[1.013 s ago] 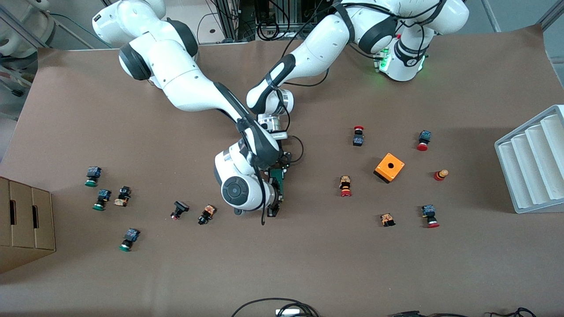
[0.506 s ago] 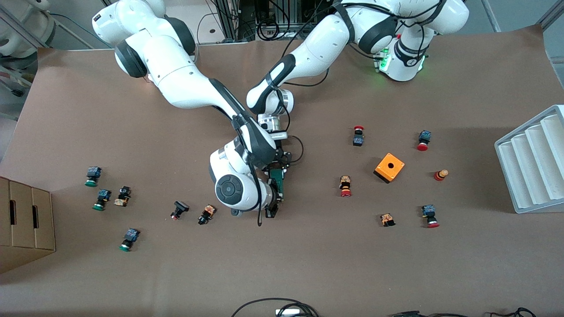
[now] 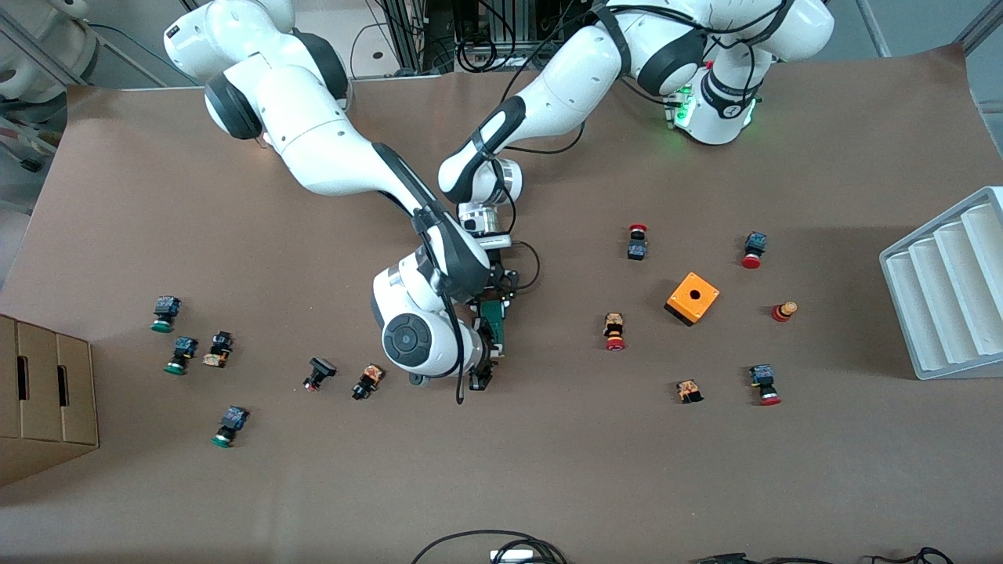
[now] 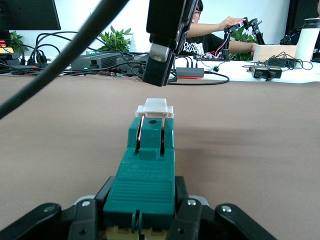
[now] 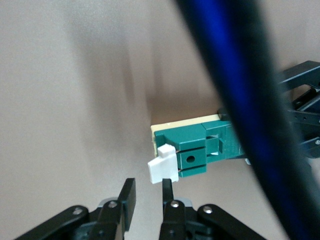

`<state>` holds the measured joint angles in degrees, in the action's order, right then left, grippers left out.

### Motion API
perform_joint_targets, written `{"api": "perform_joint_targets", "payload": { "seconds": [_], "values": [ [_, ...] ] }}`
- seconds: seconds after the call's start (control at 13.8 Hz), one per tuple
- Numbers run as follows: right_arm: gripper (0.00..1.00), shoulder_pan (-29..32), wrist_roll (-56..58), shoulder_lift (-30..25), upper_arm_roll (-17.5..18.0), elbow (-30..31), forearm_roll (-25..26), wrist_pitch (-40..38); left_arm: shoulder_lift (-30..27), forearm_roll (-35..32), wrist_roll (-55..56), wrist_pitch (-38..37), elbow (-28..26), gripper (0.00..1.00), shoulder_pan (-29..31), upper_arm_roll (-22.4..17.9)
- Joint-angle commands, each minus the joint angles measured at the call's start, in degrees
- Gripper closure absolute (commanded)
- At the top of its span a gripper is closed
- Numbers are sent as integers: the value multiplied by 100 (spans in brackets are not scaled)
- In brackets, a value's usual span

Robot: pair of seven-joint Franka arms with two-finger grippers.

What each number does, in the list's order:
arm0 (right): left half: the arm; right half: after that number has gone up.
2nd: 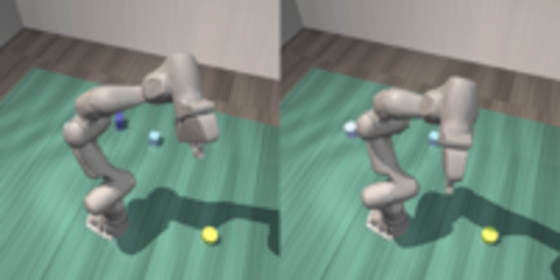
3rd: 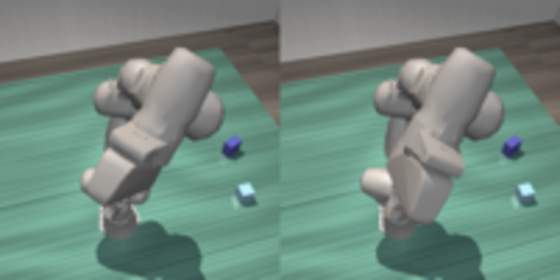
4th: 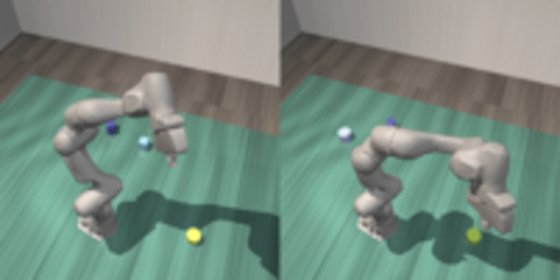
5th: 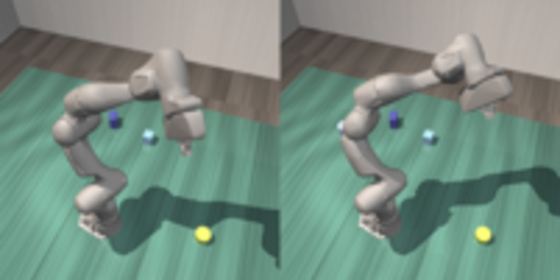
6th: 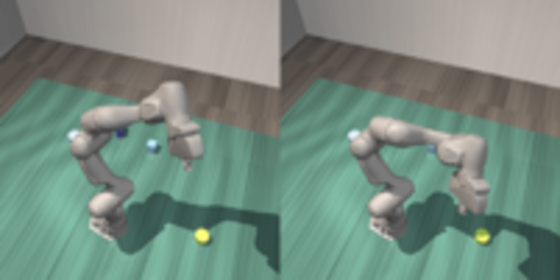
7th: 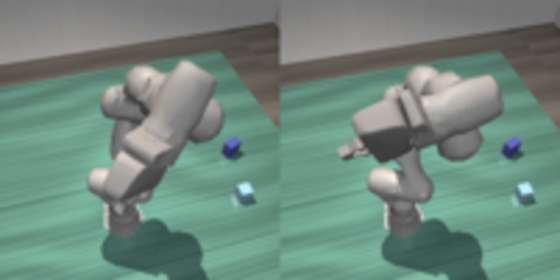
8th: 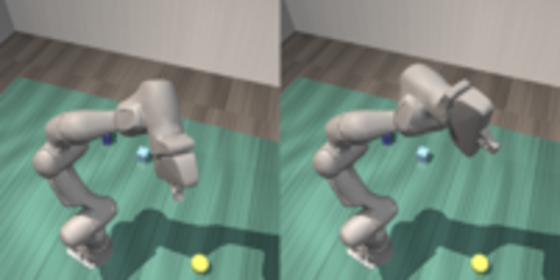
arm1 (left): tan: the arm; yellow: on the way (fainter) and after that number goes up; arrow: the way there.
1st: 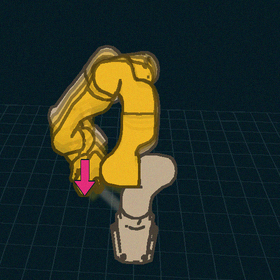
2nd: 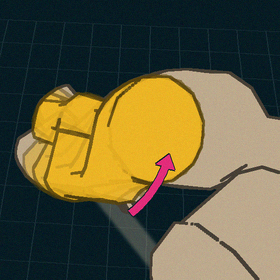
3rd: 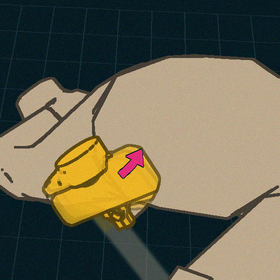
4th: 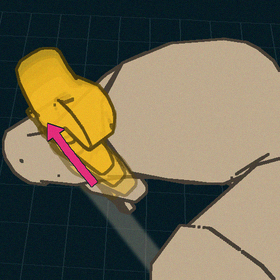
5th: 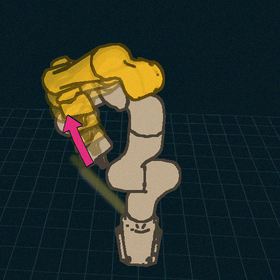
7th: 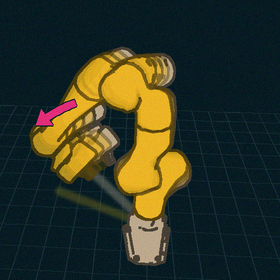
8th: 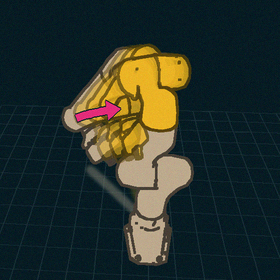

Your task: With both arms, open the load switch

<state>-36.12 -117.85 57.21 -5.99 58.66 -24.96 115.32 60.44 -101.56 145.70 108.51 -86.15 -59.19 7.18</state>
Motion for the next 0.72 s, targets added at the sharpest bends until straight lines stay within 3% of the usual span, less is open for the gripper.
{"api": "perform_joint_targets", "payload": {
  "seconds": [0.0,0.65],
  "values": [
    [71,17,-2,158,-25,-135,-176,43,82,-57,-6,-76,116,54,-5,20],
    [71,-18,-28,211,-16,-100,-167,167,82,-66,-24,-67,133,54,4,20]
  ]
}}
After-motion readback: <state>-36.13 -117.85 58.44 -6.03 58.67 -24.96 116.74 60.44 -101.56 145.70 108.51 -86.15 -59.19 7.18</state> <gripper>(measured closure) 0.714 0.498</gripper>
